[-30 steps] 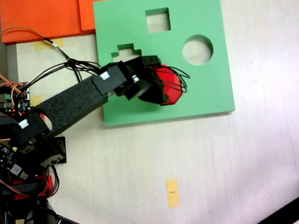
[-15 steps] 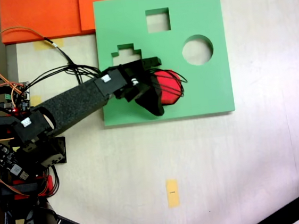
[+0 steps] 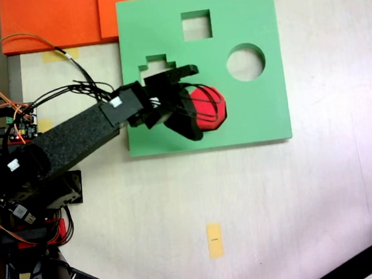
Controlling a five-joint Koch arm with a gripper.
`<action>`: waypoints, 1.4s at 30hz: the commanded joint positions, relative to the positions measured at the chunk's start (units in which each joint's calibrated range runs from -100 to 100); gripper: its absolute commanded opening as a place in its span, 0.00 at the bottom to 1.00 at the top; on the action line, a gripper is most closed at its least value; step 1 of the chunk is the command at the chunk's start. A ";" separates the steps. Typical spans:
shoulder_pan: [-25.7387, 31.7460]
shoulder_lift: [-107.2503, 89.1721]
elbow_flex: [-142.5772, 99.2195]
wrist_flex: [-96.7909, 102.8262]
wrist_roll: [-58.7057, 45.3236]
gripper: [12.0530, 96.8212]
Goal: Put the octagonal pillar block into the corresponding hole
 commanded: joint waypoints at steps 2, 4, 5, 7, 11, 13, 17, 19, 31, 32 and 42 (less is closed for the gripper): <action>-0.49 -12.53 6.42 -5.40 -7.33 0.87; -1.27 -21.19 6.42 -7.62 -16.41 0.86; -1.56 -26.08 6.42 -8.00 -21.44 0.86; -2.15 -36.41 5.52 -8.10 -28.18 0.70; -7.91 -46.75 4.03 -4.63 -42.69 0.62; -10.40 -54.99 -2.85 0.28 -49.33 0.55; -13.63 -55.13 -29.17 31.19 -56.46 0.48; -16.07 -55.13 -38.94 39.57 -56.56 0.46; -18.12 -55.13 -82.31 54.30 -62.17 0.44; -18.12 -55.13 -82.31 54.30 -62.12 0.44; -18.32 -55.13 -82.31 34.66 -59.44 0.43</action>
